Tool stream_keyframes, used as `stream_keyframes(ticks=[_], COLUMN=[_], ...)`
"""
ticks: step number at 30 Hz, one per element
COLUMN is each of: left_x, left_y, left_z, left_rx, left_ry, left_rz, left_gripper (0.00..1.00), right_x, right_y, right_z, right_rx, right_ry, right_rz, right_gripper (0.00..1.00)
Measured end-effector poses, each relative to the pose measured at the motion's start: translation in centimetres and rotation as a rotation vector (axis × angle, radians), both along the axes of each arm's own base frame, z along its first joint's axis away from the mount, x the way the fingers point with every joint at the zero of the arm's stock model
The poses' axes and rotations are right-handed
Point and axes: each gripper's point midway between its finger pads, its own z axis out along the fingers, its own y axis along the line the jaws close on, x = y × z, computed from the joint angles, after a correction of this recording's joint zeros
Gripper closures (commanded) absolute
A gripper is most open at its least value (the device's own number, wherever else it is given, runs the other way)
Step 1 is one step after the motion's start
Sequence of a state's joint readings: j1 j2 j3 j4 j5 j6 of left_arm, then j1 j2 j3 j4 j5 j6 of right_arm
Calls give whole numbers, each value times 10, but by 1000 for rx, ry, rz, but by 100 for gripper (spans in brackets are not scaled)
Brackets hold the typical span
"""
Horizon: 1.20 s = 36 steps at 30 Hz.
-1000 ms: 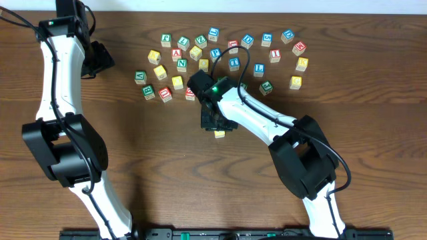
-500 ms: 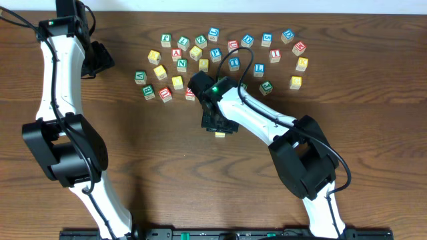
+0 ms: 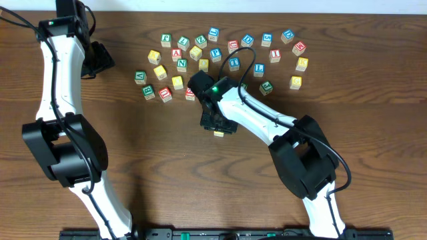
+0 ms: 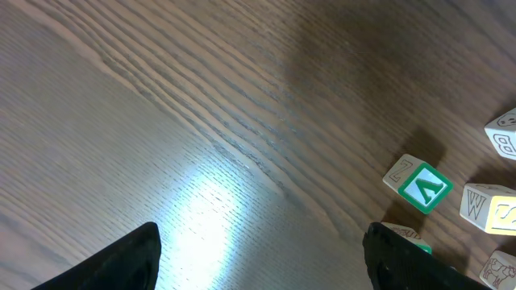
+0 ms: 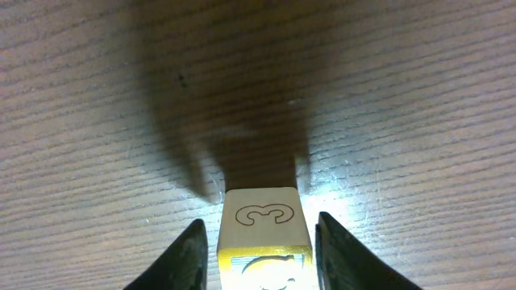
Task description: Spell out CORL
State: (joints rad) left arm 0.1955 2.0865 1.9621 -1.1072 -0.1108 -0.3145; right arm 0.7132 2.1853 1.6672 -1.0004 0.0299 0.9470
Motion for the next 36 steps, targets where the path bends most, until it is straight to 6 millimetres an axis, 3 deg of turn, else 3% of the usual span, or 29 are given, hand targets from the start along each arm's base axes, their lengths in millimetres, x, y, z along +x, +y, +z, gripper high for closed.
stream_keyframes(ticks=[10, 15, 27, 36], left_x=[0, 0, 0, 0], left_y=[0, 0, 0, 0], left_z=[0, 0, 0, 0], left_rx=[0, 0, 0, 0], left_ry=[0, 0, 0, 0], left_rz=[0, 0, 0, 0], left_gripper=[21, 21, 21, 21], right_x=[18, 10, 3, 2], right_y=[-2, -3, 6, 9], right_z=[10, 10, 10, 10], right_rx=[24, 23, 41, 39], right_ry=[-30, 5, 15, 11], right_rz=[103, 144, 241, 287], right_gripper=[56, 54, 74, 76])
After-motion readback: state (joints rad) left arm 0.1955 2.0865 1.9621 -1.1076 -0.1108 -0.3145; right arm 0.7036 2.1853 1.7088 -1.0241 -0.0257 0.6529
